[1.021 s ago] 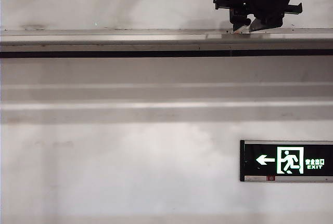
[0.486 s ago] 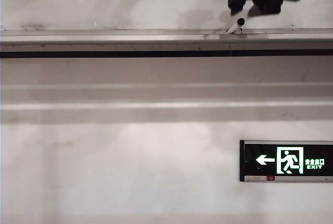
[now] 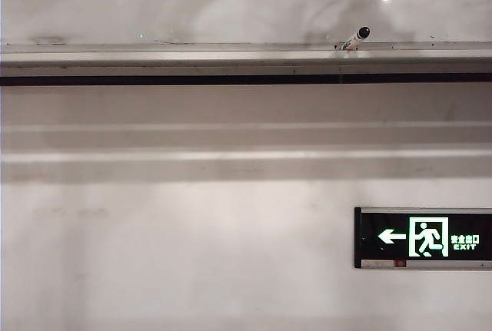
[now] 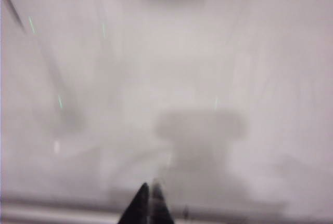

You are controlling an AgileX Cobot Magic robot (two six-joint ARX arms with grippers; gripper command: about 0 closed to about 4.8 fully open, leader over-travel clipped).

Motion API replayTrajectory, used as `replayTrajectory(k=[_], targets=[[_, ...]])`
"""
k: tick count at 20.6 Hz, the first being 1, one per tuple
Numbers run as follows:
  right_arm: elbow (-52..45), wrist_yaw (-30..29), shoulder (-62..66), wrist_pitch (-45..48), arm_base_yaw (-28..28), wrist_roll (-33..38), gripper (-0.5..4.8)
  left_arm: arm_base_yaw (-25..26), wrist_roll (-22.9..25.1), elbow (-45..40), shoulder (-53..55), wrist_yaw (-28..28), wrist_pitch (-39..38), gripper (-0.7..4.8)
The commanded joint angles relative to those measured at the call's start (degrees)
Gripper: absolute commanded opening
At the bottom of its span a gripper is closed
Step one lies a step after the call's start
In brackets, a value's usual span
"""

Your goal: Take a marker from the whiteboard tray, write "Hi!" on the whiteboard, and then put the marker back vertically into the whiteboard tray.

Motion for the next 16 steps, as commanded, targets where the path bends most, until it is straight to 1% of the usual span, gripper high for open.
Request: replayTrajectory(k=[1,3,5,8,10,11,12,13,14,15,16], targets=[[0.26,0.04,-7.28,-4.96,0.11,-0.15,-0.01,-0.02,0.02,0.35,-0.2,-0.02,-1.09,-0.06],[0.26,-0.17,-12.5,-9.66,0.11,-0.48,-0.01,-0.02,-0.31,0.35,-0.55,-0.52,-1.53,-0.06],[0.26,-1.64,-17.84,-16.46,0.11,-2.82,-0.01,-0.04,-0.46,0.35,-1.6,-4.92,-2.51,-0.06],[-0.61,-1.68,-23.28,-25.46,0.11,-6.36,-0.01,-0.07,-1.57,-0.2,-4.37,-9.35,-4.66,-0.06],[-5.03,-1.9,-27.91,-24.65,0.11,-6.54,-0.01,-0.07,-2.21,-4.13,-8.17,-13.44,-5.16,-0.06],[-6.99,-1.95,-29.44,-23.61,0.11,-6.54,-0.01,-0.07,-2.1,-5.81,-9.57,-14.27,-5.14,-0.06],[-11.69,-2.64,-33.24,-21.31,0.11,-6.54,-0.01,-0.07,-1.22,-10.86,-13.55,-14.53,-4.33,-0.06],[-14.51,-3.26,-35.5,-19.93,0.11,-6.54,-0.01,-0.07,-0.98,-13.6,-15.65,-14.56,-3.63,-0.06],[-18.99,-4.63,-38.77,-18.14,0.11,-6.54,-0.01,-0.07,-1.03,-20.44,-20.65,-14.51,-0.63,-0.06],[-22.21,-5.14,-40.94,-17.31,0.11,-6.51,-0.01,-0.07,-1.01,-24.48,-23.74,-14.53,1.46,-0.06],[-26.18,-4.98,-44.11,-17.4,0.11,-6.51,-0.01,-0.07,-0.68,-30.93,-28.63,-14.53,5.01,-0.06]])
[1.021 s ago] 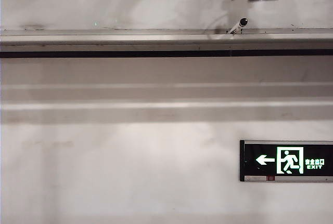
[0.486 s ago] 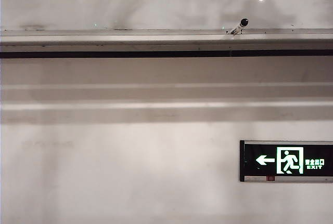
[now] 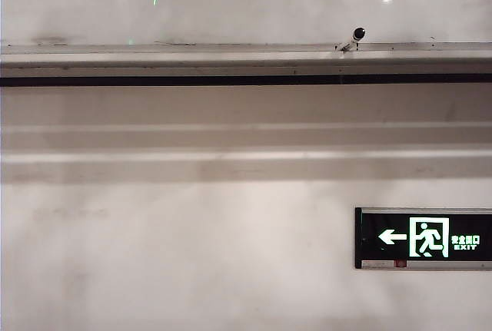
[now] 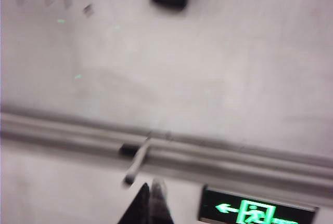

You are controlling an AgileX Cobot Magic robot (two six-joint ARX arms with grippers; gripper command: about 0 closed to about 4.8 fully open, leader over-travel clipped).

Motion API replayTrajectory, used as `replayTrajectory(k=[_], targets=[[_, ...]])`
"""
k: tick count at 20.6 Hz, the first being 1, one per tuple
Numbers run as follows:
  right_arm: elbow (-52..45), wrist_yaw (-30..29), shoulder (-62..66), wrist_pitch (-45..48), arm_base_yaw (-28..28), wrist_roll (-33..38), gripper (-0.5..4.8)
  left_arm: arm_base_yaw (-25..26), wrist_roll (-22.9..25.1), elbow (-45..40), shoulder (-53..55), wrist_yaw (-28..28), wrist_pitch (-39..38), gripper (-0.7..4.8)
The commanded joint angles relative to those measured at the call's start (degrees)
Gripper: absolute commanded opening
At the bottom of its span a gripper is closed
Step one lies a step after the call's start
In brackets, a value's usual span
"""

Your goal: Take a marker from the whiteboard tray, write "Hi!" on the whiteboard, and then put the marker back vertically into the whiteboard tray.

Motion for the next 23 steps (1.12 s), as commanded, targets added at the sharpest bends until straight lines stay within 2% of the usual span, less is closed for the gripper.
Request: replayTrajectory(k=[1,3,4,8,10,12,18,23], targets=[[-8.35,-0.83,-6.38,2.49,0.09,-0.11,-0.01,-0.04,1.46,-14.16,-11.32,-0.02,9.9,-0.06],[-14.6,-0.42,-11.02,2.64,0.04,-0.13,0.06,0.0,1.73,-22.99,-18.25,-0.7,13.88,-0.06],[-17.22,0.59,-12.76,2.6,0.04,-0.11,0.41,0.02,1.73,-27.04,-21.35,-0.96,14.36,-0.06],[-25.16,3.52,-18.12,2.67,0.02,-0.13,0.45,0.0,-0.76,-40.92,-29.68,-0.7,15.67,-0.06],[-28.11,7.43,-19.82,2.47,0.04,-0.04,0.45,0.02,-0.87,-46.84,-32.28,-0.87,17.94,-0.06],[-29.53,11.06,-21.0,1.84,0.04,0.09,0.45,0.02,-0.87,-52.24,-33.86,-0.85,21.38,-0.06],[-29.68,10.67,-21.42,-2.84,0.04,0.09,0.45,0.02,-1.68,-65.72,-34.21,0.66,37.4,-0.06],[-29.68,10.6,-21.42,-3.37,0.04,0.09,0.45,0.02,-1.68,-71.73,-34.21,0.68,42.88,-0.06]])
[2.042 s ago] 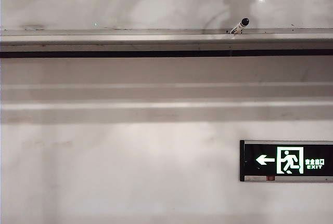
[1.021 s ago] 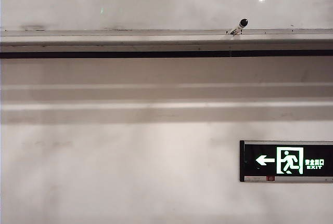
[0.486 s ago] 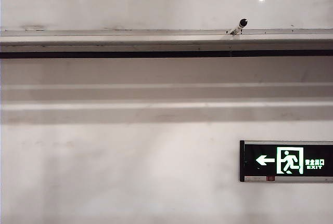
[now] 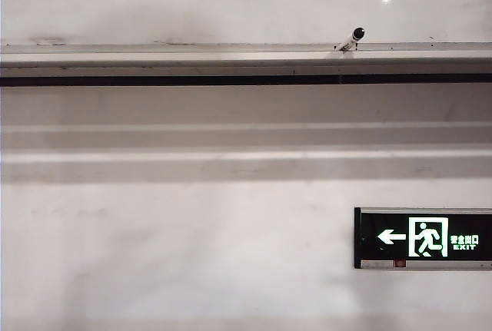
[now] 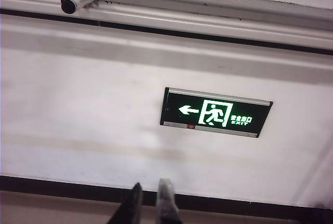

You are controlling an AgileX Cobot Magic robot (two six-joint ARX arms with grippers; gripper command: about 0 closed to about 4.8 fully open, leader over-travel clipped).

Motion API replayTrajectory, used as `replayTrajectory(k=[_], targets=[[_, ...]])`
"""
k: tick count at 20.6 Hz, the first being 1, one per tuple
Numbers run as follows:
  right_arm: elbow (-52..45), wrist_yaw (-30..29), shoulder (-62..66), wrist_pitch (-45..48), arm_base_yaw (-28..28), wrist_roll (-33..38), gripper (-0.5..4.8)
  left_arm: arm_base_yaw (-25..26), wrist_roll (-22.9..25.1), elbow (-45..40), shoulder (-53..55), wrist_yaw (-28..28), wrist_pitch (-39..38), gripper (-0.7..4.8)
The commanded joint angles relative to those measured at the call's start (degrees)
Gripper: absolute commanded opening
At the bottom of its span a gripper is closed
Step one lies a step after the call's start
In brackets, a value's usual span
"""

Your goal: Take a marker from the whiteboard tray, write "Hi!" on the whiteboard, and then put the marker back vertically into the whiteboard tray.

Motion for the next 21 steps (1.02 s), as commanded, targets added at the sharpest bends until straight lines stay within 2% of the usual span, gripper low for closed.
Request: replayTrajectory(k=[1,6,8,10,12,13,15,18,21], targets=[[0.13,-0.07,0.02,0.31,0.09,0.07,0.45,0.02,-0.15,-2.08,-0.02,0.24,3.85,-0.06],[0.13,-0.07,0.02,0.33,0.09,0.07,0.45,-0.07,-0.2,-5.11,-1.11,-0.61,5.49,-0.06],[0.13,-0.13,0.02,0.33,0.09,0.07,0.45,1.46,0.09,-5.88,-3.26,-1.7,6.23,-0.06],[0.13,-0.04,0.02,0.31,0.07,0.07,0.45,7.21,0.07,-6.4,-4.76,-1.7,6.93,-0.06],[0.13,-0.28,0.0,0.31,0.09,0.07,0.45,15.58,0.07,-6.4,-6.4,-0.57,6.36,-0.06],[0.13,-0.28,0.0,0.31,0.07,0.07,0.45,17.75,0.09,-6.43,-6.95,0.22,5.66,-0.06],[0.13,-0.28,0.0,0.33,0.07,0.07,0.45,25.18,0.28,-6.6,-9.44,0.2,0.85,-0.06],[0.13,-0.31,0.0,0.31,0.07,0.07,0.45,31.17,0.04,-8.15,-13.31,-0.07,-0.83,-0.06],[0.13,-0.28,0.02,0.31,0.07,0.07,0.45,34.84,0.09,-10.56,-15.67,-0.22,-0.46,-0.06]])
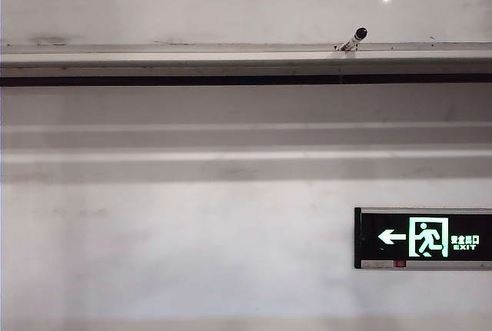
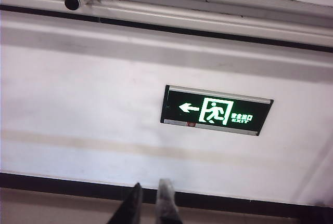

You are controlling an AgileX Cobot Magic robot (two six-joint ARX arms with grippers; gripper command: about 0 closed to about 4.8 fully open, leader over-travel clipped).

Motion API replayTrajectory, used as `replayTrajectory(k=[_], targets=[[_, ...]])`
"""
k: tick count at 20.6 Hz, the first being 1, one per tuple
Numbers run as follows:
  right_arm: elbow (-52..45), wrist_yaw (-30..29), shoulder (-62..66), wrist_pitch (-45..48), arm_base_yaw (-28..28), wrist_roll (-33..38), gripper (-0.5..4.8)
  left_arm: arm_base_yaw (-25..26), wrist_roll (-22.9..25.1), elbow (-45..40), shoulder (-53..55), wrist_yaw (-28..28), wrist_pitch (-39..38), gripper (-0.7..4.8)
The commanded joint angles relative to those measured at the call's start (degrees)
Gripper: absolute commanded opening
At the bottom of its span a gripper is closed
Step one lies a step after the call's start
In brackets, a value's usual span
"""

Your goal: Take a marker from the whiteboard tray, write "Hi!" on the whiteboard, and then put the marker back vertically into the whiteboard tray.

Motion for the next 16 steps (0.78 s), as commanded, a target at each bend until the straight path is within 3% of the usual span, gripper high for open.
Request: replayTrajectory(k=[1,4,16], targets=[[0.13,-0.15,-0.11,0.68,0.07,0.09,0.45,2.23,0.09,-1.62,-0.31,-0.17,0.57,-0.06],[0.13,0.02,-0.48,0.7,0.07,0.09,0.45,2.25,2.86,-4.13,-0.31,-1.27,0.87,-0.06],[0.13,0.07,-0.68,0.61,0.07,0.09,0.45,2.23,2.69,-4.83,-0.31,-1.14,0.63,0.03]])
